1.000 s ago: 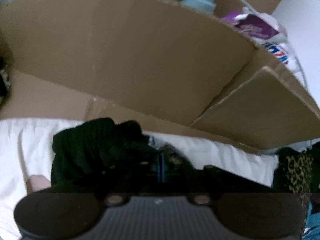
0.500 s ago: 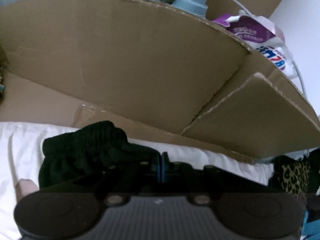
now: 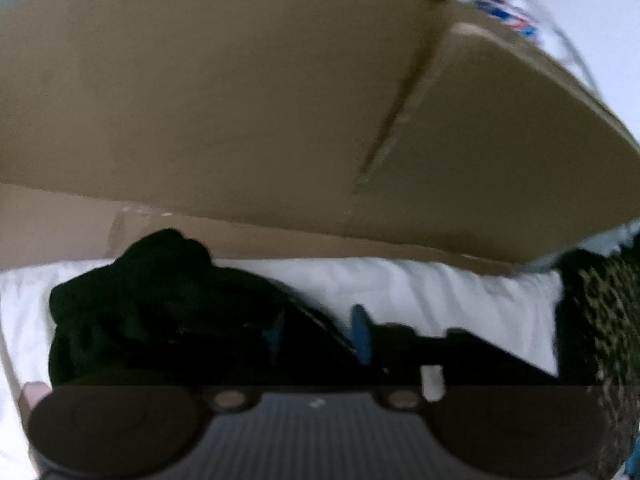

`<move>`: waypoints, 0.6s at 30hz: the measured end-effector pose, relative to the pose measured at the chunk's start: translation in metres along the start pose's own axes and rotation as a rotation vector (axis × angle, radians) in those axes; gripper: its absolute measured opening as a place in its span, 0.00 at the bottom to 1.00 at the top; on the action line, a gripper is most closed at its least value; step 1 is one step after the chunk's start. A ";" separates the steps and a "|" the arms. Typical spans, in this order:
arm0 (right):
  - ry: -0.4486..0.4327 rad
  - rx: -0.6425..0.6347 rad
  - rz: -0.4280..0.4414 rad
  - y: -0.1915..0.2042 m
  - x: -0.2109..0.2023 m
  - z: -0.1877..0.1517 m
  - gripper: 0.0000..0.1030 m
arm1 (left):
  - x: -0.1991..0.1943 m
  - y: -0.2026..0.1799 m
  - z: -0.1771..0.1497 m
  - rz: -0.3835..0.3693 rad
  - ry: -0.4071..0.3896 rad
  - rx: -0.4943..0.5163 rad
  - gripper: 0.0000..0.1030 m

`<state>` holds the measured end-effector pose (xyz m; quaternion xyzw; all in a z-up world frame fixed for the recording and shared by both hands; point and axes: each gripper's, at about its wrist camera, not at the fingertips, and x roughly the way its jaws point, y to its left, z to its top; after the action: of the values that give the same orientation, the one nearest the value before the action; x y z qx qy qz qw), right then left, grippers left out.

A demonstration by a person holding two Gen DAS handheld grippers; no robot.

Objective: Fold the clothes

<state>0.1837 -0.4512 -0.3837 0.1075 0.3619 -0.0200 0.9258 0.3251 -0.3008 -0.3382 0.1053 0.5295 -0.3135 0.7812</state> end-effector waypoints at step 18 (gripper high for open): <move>0.056 0.055 0.062 -0.004 -0.021 -0.029 0.18 | 0.041 -0.013 -0.020 0.001 0.067 -0.052 0.32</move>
<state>0.1483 -0.4501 -0.3907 0.1447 0.3834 0.0017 0.9122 0.3121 -0.3166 -0.3806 0.0954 0.5633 -0.2955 0.7657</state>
